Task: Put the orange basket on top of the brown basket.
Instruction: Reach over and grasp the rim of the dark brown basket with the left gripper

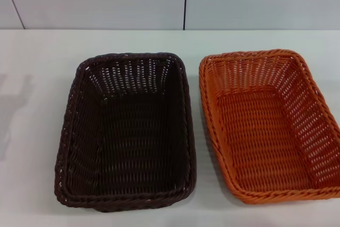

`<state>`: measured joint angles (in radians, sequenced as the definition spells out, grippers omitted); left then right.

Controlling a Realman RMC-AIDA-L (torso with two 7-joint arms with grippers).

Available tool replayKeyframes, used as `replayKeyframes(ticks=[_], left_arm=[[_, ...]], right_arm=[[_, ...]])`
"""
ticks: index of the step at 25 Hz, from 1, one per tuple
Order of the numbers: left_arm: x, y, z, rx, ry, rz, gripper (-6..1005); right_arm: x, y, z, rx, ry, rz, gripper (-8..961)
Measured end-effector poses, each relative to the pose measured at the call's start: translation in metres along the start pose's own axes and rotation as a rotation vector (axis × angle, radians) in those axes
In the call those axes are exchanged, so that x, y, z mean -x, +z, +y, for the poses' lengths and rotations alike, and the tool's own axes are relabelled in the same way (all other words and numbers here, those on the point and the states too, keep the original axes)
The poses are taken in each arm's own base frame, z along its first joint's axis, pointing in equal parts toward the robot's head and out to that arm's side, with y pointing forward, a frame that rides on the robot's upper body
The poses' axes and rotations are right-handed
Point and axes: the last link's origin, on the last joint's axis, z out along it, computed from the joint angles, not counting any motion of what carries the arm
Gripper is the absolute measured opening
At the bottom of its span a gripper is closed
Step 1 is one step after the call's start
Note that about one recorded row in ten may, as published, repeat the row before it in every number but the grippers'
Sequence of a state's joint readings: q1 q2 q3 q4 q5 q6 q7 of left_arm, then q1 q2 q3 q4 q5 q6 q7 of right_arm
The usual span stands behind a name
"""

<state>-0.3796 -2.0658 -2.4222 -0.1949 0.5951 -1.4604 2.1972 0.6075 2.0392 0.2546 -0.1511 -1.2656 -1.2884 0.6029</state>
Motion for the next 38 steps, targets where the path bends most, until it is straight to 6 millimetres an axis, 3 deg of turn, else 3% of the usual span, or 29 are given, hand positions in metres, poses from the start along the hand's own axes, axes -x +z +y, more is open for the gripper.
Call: replayKeyframes(ticks=[15, 21, 25, 26, 28, 34, 38], left_arm=[[0.0, -0.009, -0.005, -0.023, -0.016, -0.014, 829], [-0.007, -0.001, -0.005, 0.006, -0.027, -0.016, 829], [-0.013, 0.018, -0.007, 0.037, -0.008, -0.067, 829], [-0.018, 0.038, -0.009, 0.044, -0.008, -0.148, 829], [-0.026, 0.061, -0.009, 0.06, -0.01, -0.239, 829], [-0.054, 0.133, 0.014, 0.151, 0.07, -0.673, 829], [-0.068, 0.15, 0.036, 0.177, 0.108, -0.883, 829]], right_arm=[[-0.003, -0.003, 0.001, -0.003, 0.012, 0.008, 588], [-0.004, -0.002, 0.003, -0.002, 0.019, 0.009, 588], [-0.005, -0.002, 0.004, 0.0, 0.021, 0.01, 588], [-0.005, -0.002, 0.003, -0.001, 0.022, 0.01, 588], [-0.004, -0.003, 0.003, -0.003, 0.022, 0.009, 588], [-0.003, -0.006, -0.002, -0.016, 0.015, 0.007, 588], [-0.003, -0.01, -0.007, -0.027, 0.007, 0.012, 588]])
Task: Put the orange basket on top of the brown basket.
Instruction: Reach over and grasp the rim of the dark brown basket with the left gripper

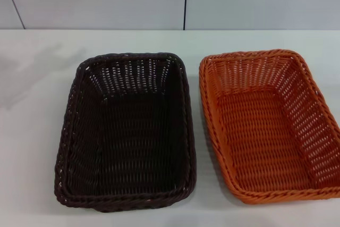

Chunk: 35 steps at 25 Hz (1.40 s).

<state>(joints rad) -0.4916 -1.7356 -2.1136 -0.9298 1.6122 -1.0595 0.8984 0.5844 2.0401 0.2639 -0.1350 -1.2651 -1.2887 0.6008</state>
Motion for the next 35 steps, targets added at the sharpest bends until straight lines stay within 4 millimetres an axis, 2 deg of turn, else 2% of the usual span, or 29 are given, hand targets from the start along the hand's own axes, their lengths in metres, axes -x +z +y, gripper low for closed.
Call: replayKeyframes(ticks=[6, 9, 18, 25, 35], left_arm=[[-0.014, -0.007, 0.025, -0.042, 0.06, -0.22, 829], [-0.013, -0.011, 0.041, -0.084, 0.09, -0.342, 829], [0.022, -0.019, 0.081, -0.231, 0.157, -0.57, 830], [0.05, -0.017, 0.084, -0.264, 0.115, -0.641, 830], [0.071, -0.018, 0.084, -0.259, 0.028, -0.693, 830]], right_arm=[[0.001, 0.0, -0.003, -0.004, -0.01, -0.001, 588], [0.002, 0.001, -0.005, -0.011, -0.014, 0.003, 588], [0.0, 0.002, -0.009, -0.03, -0.021, 0.024, 588], [0.0, 0.005, -0.009, -0.033, -0.026, 0.029, 588], [0.001, 0.007, -0.011, -0.037, -0.031, 0.033, 587]])
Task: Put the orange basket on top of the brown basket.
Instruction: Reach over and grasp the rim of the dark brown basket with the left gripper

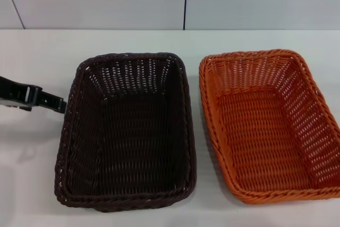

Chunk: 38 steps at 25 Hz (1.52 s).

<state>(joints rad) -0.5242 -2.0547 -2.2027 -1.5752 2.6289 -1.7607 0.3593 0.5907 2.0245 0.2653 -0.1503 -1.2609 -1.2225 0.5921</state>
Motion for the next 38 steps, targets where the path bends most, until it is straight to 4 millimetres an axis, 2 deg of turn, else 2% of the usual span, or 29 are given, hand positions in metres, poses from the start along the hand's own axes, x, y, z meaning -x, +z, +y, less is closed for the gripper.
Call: replayKeyframes(ticks=[22, 26, 34, 38], left_arm=[[0.007, 0.039, 0.009, 0.076, -0.03, -0.08, 830], [0.007, 0.052, 0.013, 0.086, -0.022, -0.099, 830], [0.005, 0.06, 0.015, 0.082, 0.0, -0.1, 830], [0.004, 0.059, 0.016, 0.083, 0.006, -0.101, 689]], right_arm=[[-0.004, 0.003, 0.001, -0.013, 0.003, 0.027, 587], [-0.004, 0.003, 0.0, -0.014, 0.004, 0.027, 587], [-0.005, 0.0, -0.003, -0.02, 0.001, 0.031, 587], [-0.005, -0.001, -0.004, -0.023, -0.001, 0.032, 587]])
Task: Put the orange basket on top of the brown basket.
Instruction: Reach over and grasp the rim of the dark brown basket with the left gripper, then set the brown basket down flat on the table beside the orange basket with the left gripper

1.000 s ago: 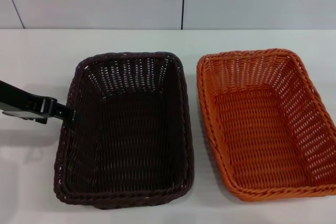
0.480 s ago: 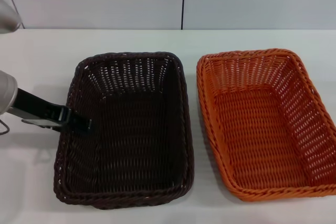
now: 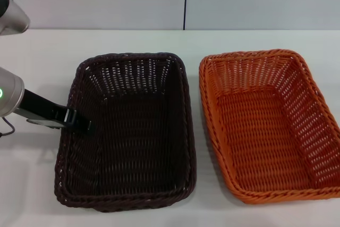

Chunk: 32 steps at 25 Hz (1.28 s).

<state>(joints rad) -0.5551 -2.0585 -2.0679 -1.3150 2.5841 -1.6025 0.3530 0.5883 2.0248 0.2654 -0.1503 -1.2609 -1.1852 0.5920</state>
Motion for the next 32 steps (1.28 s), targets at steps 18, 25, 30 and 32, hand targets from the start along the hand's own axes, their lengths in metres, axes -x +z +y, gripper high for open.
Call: replayKeyframes(ticks=[18, 25, 30, 32], left_arm=[[-0.013, -0.03, -0.003, -0.05, 0.143, 0.06, 249], [-0.028, -0.065, -0.024, -0.083, 0.266, 0.097, 232], [-0.033, -0.07, -0.025, 0.008, 0.414, 0.064, 208], [-0.034, -0.069, -0.021, 0.032, 0.459, 0.058, 203]], right_arm=[[0.003, -0.001, -0.007, -0.025, 0.003, -0.014, 587], [0.004, -0.001, -0.009, -0.028, 0.002, -0.013, 587], [0.003, -0.002, -0.011, -0.037, 0.002, -0.003, 588], [0.003, -0.003, -0.012, -0.039, 0.001, -0.003, 588]])
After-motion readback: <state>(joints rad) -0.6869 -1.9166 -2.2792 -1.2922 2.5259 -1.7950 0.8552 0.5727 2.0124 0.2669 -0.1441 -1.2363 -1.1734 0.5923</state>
